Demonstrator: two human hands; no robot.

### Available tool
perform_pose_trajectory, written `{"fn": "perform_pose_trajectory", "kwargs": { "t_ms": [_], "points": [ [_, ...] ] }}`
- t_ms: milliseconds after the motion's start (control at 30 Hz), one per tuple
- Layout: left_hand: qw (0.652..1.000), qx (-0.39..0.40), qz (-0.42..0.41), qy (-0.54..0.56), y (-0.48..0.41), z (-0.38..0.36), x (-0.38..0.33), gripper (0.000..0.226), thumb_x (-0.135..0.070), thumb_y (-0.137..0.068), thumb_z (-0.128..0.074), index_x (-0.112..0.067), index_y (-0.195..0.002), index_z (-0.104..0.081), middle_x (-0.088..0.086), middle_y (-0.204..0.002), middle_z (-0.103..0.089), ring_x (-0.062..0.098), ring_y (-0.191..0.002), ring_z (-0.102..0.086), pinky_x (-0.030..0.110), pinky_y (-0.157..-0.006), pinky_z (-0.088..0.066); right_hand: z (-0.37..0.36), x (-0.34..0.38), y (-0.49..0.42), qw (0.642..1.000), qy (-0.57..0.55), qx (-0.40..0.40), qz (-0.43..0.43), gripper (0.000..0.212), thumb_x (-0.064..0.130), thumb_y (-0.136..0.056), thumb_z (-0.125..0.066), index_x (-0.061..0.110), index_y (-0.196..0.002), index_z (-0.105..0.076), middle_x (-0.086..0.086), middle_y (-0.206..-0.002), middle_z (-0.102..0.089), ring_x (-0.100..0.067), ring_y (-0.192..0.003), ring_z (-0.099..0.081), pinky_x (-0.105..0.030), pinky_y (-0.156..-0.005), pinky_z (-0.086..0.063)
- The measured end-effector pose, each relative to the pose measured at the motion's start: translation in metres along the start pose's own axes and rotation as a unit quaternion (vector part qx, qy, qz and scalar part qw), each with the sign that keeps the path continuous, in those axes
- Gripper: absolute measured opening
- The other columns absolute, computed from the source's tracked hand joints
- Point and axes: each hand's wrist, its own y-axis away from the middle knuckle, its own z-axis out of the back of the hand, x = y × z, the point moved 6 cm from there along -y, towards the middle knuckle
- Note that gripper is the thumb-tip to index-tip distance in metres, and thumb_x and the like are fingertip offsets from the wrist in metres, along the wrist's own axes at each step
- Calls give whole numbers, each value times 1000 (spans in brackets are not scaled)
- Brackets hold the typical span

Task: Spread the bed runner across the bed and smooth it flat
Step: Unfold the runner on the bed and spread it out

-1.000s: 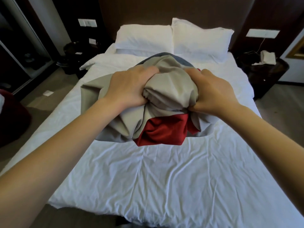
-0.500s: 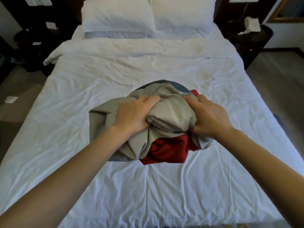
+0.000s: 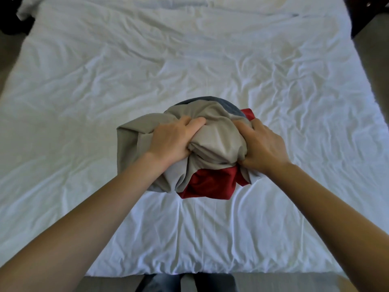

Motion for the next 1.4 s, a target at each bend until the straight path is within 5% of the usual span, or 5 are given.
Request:
{"fn": "perform_pose_trajectory", "kwargs": {
  "t_ms": [433, 967, 1200, 1300, 1400],
  "points": [
    [995, 98, 25, -7, 6, -179, 12, 61, -18, -73, -64, -26, -130, -46, 5, -112, -55, 33, -95, -57, 38, -59, -45, -176, -53, -2, 991, 20, 124, -41, 93, 51, -57, -75, 39, -136, -28, -10, -114, -42, -32, -106, -47, -41, -68, -49],
    [991, 110, 76, 18, -9, -235, 24, 81, -33, -61, -66, -25, -136, -38, 5, -126, -47, 33, -111, -45, 47, -92, -39, -221, -69, -37, 976, 60, 194, -79, 114, 51, -50, -81, 43, -142, -13, -11, -121, -36, -33, -111, -40, -44, -80, -45],
    [965, 240, 57, 85, -4, -210, 25, 89, -31, -68, -65, -28, -145, -20, 7, -142, -34, 31, -125, -39, 48, -98, -39, -197, -66, -30, 965, 13, 249, -78, 116, 49, -52, -80, 47, -141, -6, -11, -140, -24, -32, -135, -20, -56, -102, -30],
    [976, 165, 47, 135, -14, -174, 31, 67, -21, -78, -49, -21, -143, -34, 12, -148, -35, 33, -129, -40, 45, -104, -37, -175, -66, -27, 956, -131, 238, -110, 112, 49, -59, -75, 47, -144, -3, -5, -149, -22, -27, -140, -16, -56, -107, -26],
    [991, 66, 8, 119, -32, -151, 26, 56, -27, -86, -51, -16, -140, -39, 12, -147, -38, 32, -130, -41, 45, -104, -37, -150, -57, -30, 963, -223, 105, -105, 91, 57, -72, -62, 35, -147, -16, 0, -146, -35, -23, -134, -32, -40, -100, -34]
  ]
}}
